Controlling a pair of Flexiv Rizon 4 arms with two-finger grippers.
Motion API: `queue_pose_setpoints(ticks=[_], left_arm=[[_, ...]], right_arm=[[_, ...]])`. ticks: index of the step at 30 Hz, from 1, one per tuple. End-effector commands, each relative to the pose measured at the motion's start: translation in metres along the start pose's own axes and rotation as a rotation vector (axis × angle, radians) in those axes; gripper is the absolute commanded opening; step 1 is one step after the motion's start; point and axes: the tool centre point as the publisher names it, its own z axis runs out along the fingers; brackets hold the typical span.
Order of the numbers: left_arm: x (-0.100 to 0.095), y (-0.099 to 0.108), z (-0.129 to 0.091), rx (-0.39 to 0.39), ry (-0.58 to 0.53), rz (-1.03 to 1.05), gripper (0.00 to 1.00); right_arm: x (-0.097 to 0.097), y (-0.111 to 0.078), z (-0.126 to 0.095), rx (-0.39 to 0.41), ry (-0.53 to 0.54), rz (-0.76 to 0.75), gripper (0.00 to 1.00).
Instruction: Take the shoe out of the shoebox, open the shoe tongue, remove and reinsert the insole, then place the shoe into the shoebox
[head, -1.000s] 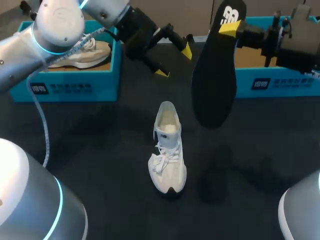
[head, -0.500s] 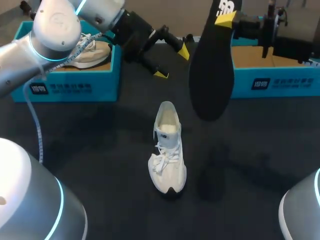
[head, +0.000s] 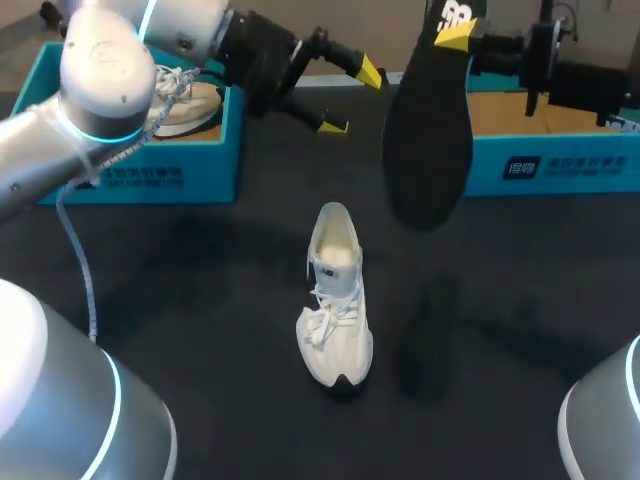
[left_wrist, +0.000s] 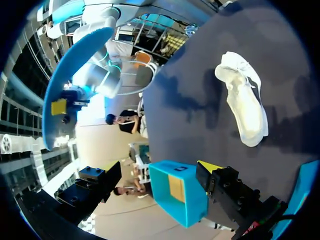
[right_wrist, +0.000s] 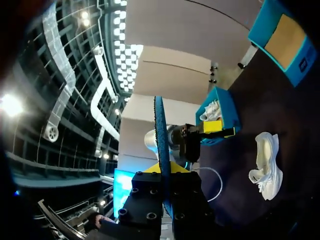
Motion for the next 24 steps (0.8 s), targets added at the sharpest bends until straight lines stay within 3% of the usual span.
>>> queue_pose_setpoints(ticks=[1, 13, 24], left_arm=[[0.002, -0.009, -0.001, -0.034, -0.069, 0.006, 1.0], [0.005, -0.022, -0.002, -0.043, -0.242, -0.032, 1.0], [-0.003, -0.031, -0.012, -0.087, -0.356, -0.05, 1.0]], right_arm=[[-0.001, 0.014, 0.013, 0.023, -0.024, 0.046, 0.0], [-0.018, 0.044, 0.038, 0.052, -0.027, 0.217, 0.0], [-0.05, 0.063, 0.063, 0.065, -0.039, 0.315, 0.0]])
